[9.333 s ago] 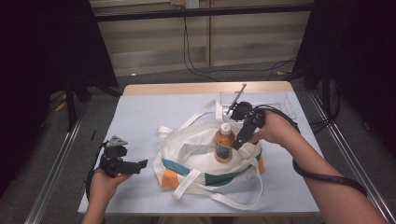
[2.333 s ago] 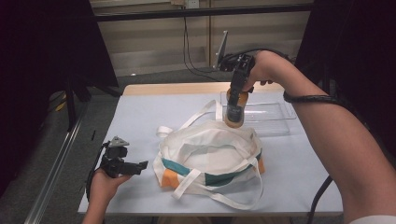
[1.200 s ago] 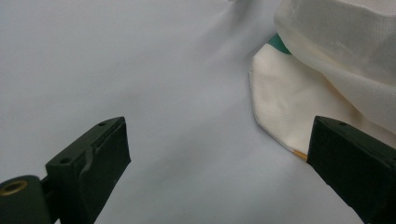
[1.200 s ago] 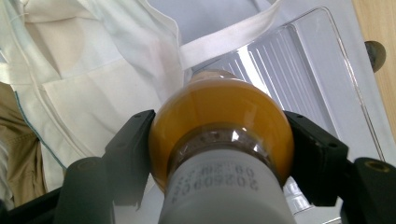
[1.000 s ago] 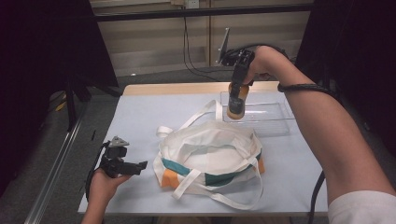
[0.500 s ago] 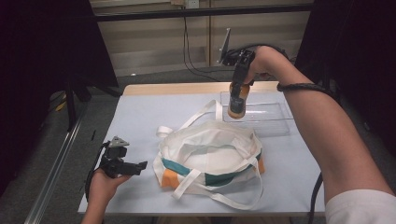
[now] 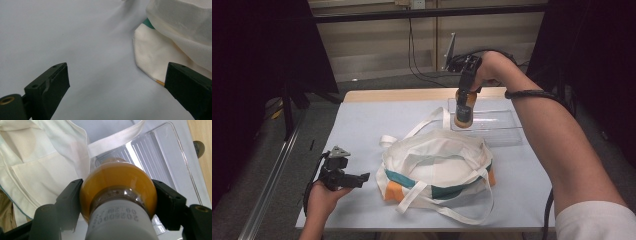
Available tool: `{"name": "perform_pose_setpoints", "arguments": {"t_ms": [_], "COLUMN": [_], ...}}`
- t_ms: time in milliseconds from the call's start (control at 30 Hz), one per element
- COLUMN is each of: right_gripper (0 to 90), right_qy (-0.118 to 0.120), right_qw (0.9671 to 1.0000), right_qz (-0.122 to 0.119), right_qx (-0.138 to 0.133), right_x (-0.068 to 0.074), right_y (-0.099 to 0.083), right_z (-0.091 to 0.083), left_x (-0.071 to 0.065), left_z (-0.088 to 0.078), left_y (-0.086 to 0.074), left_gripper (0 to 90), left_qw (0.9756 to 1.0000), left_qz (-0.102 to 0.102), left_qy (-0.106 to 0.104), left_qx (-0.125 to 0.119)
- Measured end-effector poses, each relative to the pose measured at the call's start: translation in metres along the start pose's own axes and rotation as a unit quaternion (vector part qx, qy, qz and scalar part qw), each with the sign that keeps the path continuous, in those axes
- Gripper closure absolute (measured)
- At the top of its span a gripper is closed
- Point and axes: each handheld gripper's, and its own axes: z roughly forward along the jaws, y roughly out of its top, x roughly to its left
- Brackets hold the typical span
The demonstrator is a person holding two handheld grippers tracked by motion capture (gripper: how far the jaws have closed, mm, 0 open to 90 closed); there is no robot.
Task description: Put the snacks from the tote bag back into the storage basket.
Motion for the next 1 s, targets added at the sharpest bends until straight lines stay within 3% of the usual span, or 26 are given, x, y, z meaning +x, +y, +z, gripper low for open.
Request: {"name": "perform_pose_setpoints", "arguments": {"t_ms": [533, 1000], "right_gripper": [30.6, 30.6], "right_qy": [-0.003, 0.002], "right_qw": [1.0000, 0.9999], "right_qz": [-0.005, -0.015], "right_qx": [0.003, 0.003], "right_x": [-0.008, -0.005], "right_y": [0.001, 0.006], "right_z": [0.014, 0.024], "left_x": [0.001, 0.000], "left_z": [0.001, 0.000], "left_y": [0.000, -0.001], "left_gripper": [5.5, 5.5], "left_qw": [0.9999, 1.0000], "left_qz": [0.005, 0.004], "left_qy": [0.000, 0.001], "left_qx": [0.009, 0.008]}}
